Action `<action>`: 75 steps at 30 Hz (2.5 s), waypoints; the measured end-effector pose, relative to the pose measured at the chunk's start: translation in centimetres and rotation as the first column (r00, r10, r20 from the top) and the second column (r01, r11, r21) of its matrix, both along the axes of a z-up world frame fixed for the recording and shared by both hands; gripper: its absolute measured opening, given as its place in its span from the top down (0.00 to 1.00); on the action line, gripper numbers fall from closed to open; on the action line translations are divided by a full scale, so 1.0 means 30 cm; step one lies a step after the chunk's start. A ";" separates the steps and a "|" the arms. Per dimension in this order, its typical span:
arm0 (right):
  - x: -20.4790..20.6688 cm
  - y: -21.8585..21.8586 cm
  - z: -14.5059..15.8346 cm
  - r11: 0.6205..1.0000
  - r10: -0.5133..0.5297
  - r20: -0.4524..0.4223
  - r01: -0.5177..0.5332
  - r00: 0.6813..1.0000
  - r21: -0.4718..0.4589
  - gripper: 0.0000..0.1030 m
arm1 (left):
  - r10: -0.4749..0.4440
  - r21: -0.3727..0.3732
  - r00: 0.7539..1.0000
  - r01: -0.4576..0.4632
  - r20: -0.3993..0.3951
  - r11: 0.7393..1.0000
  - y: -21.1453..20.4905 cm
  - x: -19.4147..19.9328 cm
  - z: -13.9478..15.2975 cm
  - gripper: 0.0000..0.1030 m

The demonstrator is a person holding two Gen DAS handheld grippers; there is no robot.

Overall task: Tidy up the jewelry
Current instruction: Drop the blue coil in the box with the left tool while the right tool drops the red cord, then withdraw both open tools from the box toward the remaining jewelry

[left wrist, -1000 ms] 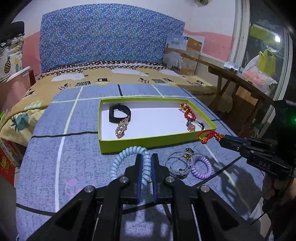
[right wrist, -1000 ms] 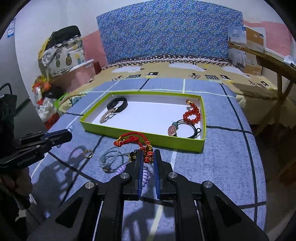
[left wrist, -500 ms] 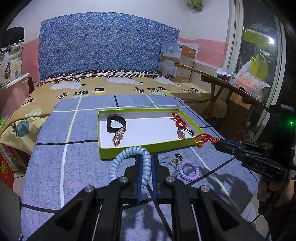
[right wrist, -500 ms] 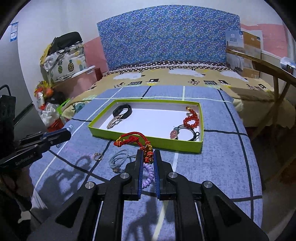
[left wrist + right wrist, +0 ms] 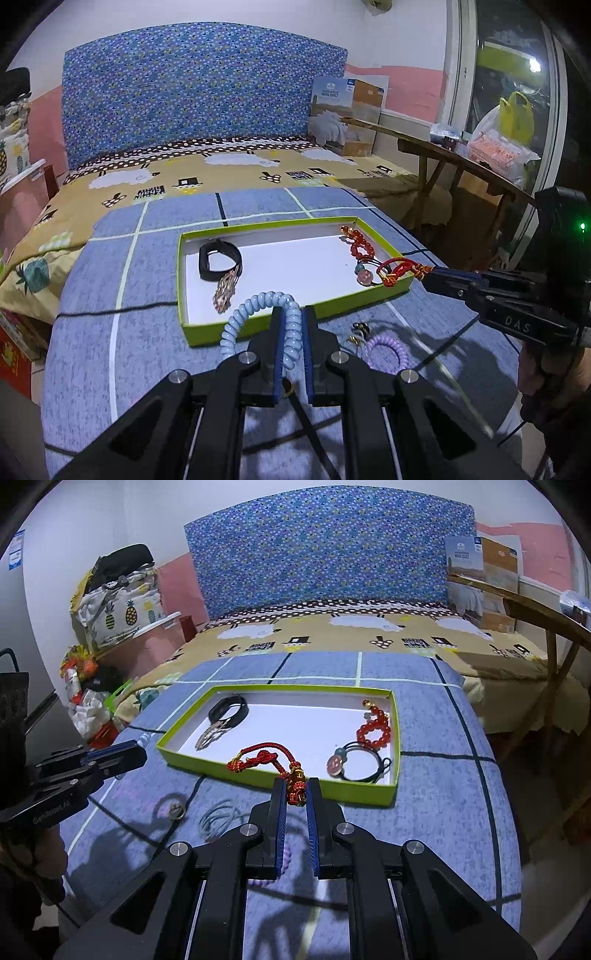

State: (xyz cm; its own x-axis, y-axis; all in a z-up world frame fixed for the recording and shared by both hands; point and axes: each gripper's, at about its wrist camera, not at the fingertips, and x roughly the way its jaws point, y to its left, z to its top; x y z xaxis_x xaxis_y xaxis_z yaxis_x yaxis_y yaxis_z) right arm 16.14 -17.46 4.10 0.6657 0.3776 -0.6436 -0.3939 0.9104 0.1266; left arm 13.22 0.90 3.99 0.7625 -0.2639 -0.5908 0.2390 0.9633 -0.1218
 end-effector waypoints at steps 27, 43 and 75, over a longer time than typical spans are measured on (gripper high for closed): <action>0.387 0.011 -0.090 0.996 -0.053 -0.078 0.047 0.996 -0.081 0.90 | -0.006 0.112 0.996 0.016 -0.086 0.994 -0.061 0.388 -0.065 0.91; 0.509 0.030 -0.156 0.992 -0.056 -0.146 0.038 0.988 -0.119 0.90 | -0.004 0.141 0.982 0.031 -0.189 0.989 -0.085 0.485 -0.147 0.91; 0.198 -0.011 -0.037 0.998 -0.039 -0.031 0.037 0.999 -0.056 0.75 | -0.005 0.048 0.997 0.009 -0.073 0.999 -0.010 0.215 -0.065 0.86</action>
State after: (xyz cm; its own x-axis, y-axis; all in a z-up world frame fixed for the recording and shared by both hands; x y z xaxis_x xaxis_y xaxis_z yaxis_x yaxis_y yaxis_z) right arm 22.08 -17.78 2.99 0.6577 0.3160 -0.6838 -0.3556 0.9305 0.0880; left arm 19.66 0.59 2.05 0.7154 -0.2390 -0.6565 0.2382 0.9668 -0.0924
